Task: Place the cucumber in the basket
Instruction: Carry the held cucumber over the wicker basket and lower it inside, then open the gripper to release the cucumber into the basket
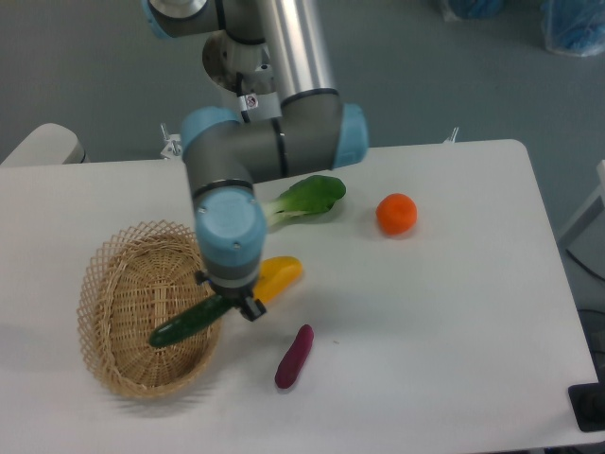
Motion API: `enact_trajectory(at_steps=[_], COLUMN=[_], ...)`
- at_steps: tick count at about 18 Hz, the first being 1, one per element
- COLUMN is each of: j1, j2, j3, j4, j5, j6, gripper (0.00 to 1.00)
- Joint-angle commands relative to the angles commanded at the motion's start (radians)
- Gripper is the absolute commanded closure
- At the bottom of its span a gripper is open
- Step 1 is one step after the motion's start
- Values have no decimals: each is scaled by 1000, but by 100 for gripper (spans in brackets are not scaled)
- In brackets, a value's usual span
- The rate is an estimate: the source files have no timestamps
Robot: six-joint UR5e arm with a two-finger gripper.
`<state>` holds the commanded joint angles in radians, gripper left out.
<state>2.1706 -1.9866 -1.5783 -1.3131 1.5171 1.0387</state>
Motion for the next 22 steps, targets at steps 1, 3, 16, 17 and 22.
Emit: enact_trajectory(at_steps=[1, 3, 16, 17, 22], j1=[-9, -21, -43, -43, -35], j2=[2, 2, -20, -21, -18], j3=[-14, -37, -39, -39, -2], j4=[0, 2, 8, 8, 2], j5=[0, -5, -64, -63, -67], j6=[-18, -66, -216, -216, -206], gripper=[89, 88, 0, 0, 0])
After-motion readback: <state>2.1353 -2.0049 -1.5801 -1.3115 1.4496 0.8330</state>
